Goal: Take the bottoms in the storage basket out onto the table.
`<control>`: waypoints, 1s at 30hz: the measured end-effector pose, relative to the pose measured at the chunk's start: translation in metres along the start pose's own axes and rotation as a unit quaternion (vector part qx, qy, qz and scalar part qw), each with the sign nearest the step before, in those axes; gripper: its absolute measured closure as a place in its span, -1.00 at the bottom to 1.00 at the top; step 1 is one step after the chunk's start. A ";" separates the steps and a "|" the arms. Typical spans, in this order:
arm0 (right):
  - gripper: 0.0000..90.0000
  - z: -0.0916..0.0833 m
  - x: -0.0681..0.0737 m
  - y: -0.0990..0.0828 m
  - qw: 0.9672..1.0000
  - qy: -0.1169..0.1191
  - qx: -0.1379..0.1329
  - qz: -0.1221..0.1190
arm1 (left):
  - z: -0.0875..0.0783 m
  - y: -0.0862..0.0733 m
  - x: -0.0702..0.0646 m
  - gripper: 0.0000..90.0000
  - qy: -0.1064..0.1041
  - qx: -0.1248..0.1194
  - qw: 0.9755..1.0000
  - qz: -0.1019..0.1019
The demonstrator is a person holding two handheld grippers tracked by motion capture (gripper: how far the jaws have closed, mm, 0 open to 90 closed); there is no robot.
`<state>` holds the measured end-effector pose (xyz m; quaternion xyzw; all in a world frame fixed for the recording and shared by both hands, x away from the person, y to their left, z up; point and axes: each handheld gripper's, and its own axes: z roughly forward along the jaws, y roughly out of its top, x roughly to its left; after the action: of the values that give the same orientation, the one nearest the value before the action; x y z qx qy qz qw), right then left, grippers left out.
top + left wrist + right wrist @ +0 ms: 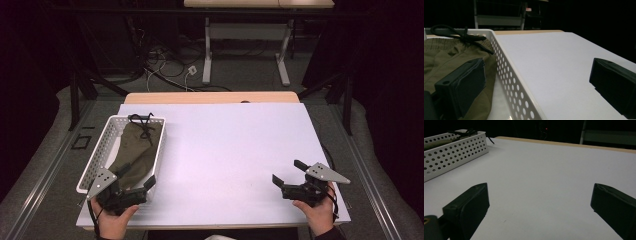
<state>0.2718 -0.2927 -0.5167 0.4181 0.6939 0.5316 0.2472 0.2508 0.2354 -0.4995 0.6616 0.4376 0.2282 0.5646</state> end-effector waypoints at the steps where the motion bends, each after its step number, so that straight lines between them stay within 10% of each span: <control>1: -0.96 0.000 0.000 0.000 1.000 0.000 0.000 0.000 | 0.000 0.000 0.000 -0.99 0.000 0.000 1.000 0.000; 30: -1.00 -0.007 0.004 0.006 1.000 -0.006 -0.007 -0.009 | -0.015 0.009 0.019 -0.99 0.077 -0.041 0.995 -0.046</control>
<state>0.2658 -0.2927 -0.5088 0.4133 0.6926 0.5313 0.2591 0.2517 0.2592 -0.4908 0.5977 0.5001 0.2702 0.5654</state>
